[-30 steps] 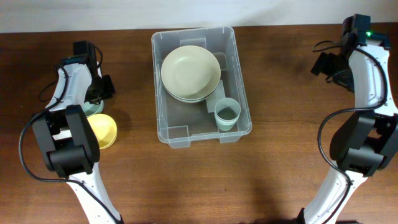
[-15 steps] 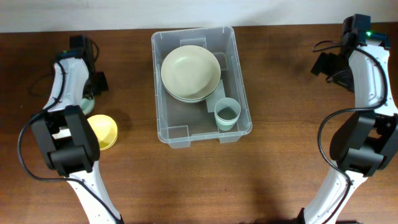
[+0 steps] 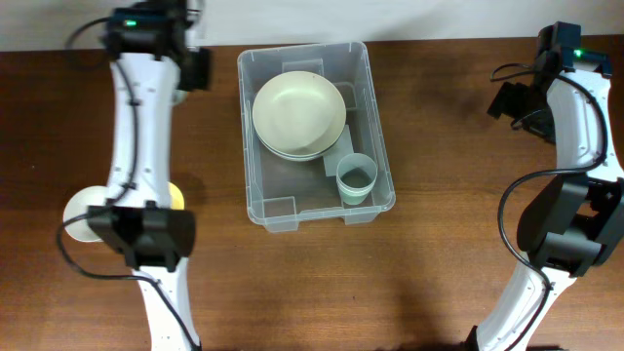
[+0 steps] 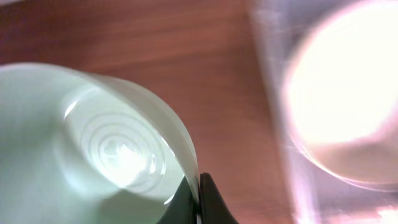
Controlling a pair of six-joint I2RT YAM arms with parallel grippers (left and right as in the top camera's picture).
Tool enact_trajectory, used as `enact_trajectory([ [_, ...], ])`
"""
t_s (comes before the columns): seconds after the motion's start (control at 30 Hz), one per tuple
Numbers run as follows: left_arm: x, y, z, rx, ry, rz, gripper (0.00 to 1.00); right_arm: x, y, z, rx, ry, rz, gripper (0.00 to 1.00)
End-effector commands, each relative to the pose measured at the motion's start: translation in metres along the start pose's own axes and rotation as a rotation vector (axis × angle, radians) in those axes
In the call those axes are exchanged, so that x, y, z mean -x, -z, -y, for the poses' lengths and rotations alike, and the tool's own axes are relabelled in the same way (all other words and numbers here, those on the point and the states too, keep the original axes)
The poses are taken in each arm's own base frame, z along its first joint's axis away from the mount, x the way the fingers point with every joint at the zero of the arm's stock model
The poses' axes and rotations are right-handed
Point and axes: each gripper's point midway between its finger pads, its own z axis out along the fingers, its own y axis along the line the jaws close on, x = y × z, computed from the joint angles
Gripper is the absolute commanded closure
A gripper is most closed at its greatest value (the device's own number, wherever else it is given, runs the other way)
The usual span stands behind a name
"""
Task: Pack container
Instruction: 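Lift the mint green bowl and carry it into the bin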
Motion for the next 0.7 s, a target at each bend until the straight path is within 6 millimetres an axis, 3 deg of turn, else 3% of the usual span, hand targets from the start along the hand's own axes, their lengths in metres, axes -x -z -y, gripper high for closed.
enact_trajectory([
  [0.0, -0.003, 0.037, 0.053, -0.147, -0.167, 0.041, 0.99, 0.002, 0.0, 0.003, -0.005, -0.01, 0.004, 0.01],
  [0.27, -0.025, 0.06, 0.111, -0.236, -0.283, 0.007, 0.99, 0.002, 0.0, 0.003, -0.005, -0.01, 0.004, 0.01],
  [0.53, -0.051, 0.064, 0.156, -0.457, -0.303, -0.09, 0.99, 0.002, 0.0, 0.003, -0.005, -0.01, 0.004, 0.01],
  [0.67, -0.061, 0.057, 0.165, -0.473, -0.316, -0.135, 1.0, 0.002, 0.0, 0.003, -0.005, -0.01, 0.004, 0.01],
])
